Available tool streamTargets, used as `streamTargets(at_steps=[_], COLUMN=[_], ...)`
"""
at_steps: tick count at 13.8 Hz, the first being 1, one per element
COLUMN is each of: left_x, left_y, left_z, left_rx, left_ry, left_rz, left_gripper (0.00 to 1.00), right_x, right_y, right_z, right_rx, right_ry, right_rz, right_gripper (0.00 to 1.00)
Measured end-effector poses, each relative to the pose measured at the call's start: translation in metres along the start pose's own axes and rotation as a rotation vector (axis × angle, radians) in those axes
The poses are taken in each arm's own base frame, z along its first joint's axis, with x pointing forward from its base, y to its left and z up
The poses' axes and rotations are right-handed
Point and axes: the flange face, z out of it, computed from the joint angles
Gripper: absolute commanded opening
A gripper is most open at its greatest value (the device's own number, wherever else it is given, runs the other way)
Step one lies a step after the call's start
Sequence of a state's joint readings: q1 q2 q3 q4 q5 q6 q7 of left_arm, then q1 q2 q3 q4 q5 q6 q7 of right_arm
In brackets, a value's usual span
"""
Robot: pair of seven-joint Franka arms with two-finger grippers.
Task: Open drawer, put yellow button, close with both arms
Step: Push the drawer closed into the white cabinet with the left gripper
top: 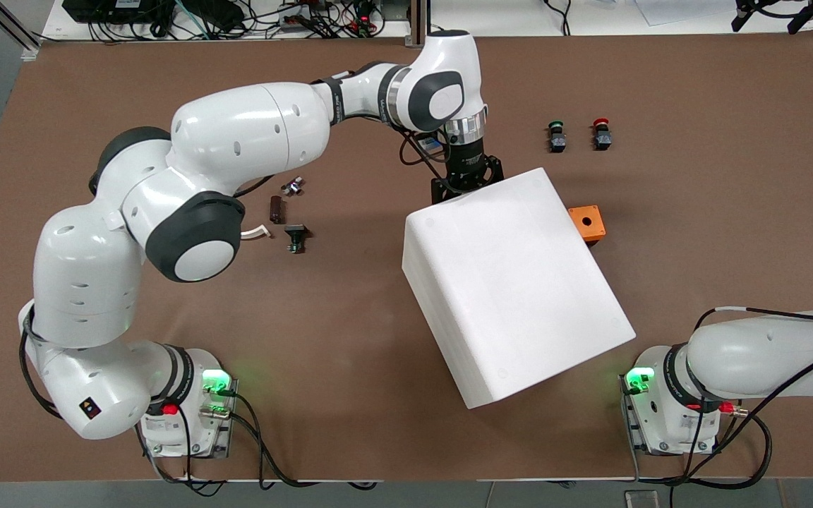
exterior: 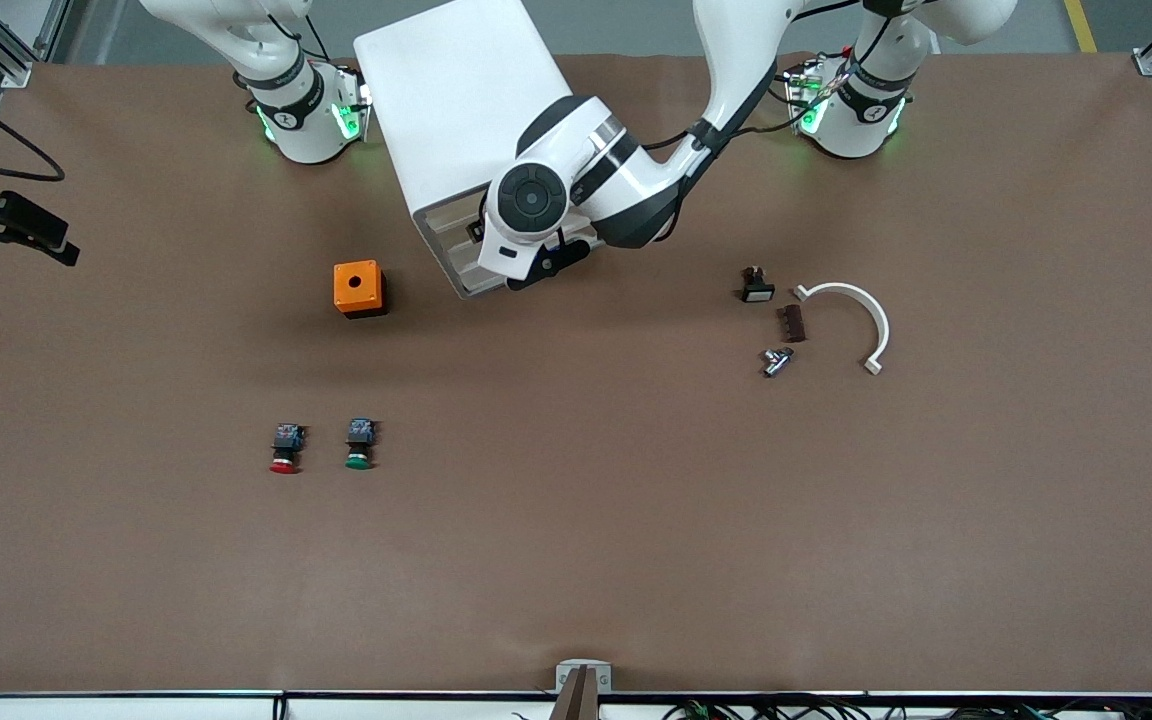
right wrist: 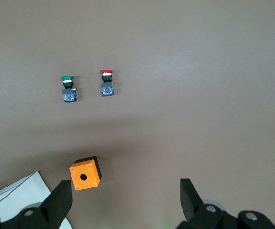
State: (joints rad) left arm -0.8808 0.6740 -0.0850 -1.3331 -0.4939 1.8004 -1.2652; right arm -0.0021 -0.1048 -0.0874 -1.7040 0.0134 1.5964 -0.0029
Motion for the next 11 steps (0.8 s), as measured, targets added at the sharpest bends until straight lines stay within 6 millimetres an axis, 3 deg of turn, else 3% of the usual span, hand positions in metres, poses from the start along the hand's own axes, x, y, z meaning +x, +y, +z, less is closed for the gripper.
streamTargets(at_steps=[7,9,11], left_x=[0.008,0.018,0.036], left_y=[-0.001,-0.003,-0.009], left_z=[-0.003,-0.014,-0.042], left_rx=[-0.007,-0.02,-0.047], left_ry=[-0.008,0.013,0.062], left_rz=[-0.016,-0.025,-0.037], left_gripper=[1.0,1.0,1.0], right_x=[-0.003,-0.003,-0.004], right_y=[0.003,-0.003,-0.006], right_z=[-0.001,-0.004,-0.005], right_rx=[0.001,0.0,-0.001], right_ry=[0.011,0.02,0.023], right_rz=[0.006,-0.005,-0.012], right_gripper=[1.0,1.0,1.0])
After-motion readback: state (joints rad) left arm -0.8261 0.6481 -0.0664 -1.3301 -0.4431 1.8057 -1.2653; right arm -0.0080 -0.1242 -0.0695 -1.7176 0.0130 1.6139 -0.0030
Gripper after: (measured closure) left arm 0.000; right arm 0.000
